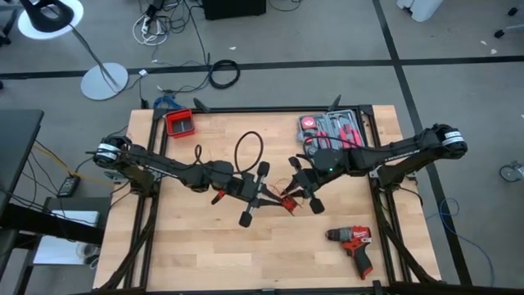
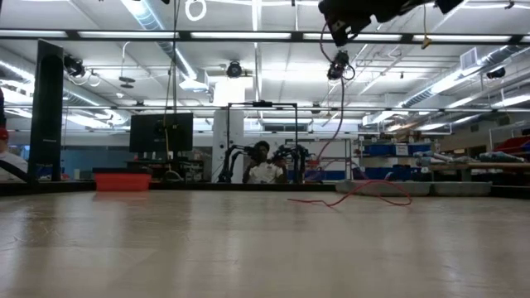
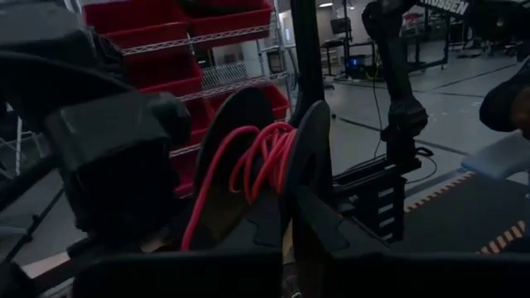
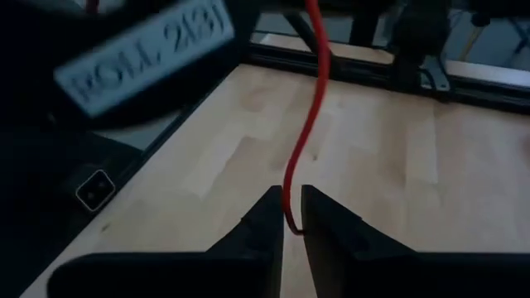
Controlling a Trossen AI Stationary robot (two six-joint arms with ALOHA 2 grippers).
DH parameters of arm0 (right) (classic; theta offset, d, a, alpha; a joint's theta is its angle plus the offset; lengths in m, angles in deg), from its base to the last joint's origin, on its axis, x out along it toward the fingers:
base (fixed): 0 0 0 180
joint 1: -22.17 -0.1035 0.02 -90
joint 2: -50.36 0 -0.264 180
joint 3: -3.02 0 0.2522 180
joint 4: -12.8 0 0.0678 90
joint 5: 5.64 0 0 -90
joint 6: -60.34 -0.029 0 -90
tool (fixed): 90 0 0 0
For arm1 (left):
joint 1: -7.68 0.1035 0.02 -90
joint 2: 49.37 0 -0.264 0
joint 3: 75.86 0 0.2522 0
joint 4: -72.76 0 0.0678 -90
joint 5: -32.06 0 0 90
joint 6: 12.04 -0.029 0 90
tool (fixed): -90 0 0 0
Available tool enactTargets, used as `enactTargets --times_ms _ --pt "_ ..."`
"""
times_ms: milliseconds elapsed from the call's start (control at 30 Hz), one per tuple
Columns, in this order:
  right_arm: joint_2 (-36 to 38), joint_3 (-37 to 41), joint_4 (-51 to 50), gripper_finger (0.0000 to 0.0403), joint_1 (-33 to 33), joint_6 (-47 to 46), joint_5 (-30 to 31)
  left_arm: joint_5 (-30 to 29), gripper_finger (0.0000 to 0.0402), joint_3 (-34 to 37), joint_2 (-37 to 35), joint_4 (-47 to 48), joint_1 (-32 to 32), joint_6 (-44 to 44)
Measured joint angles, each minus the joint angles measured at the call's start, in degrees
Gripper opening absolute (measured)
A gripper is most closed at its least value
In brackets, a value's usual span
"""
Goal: Coil cords
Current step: Coil the red wire onto the black spool
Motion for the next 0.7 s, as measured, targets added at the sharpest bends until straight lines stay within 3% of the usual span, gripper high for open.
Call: enactTargets --times_ms 700 --pt "1.72 14.9 22.94 0.0025 -0.3 -5.85 5.27 -1.77 0.0009 0.0 -1.84 0.06 0.02 -0.09"
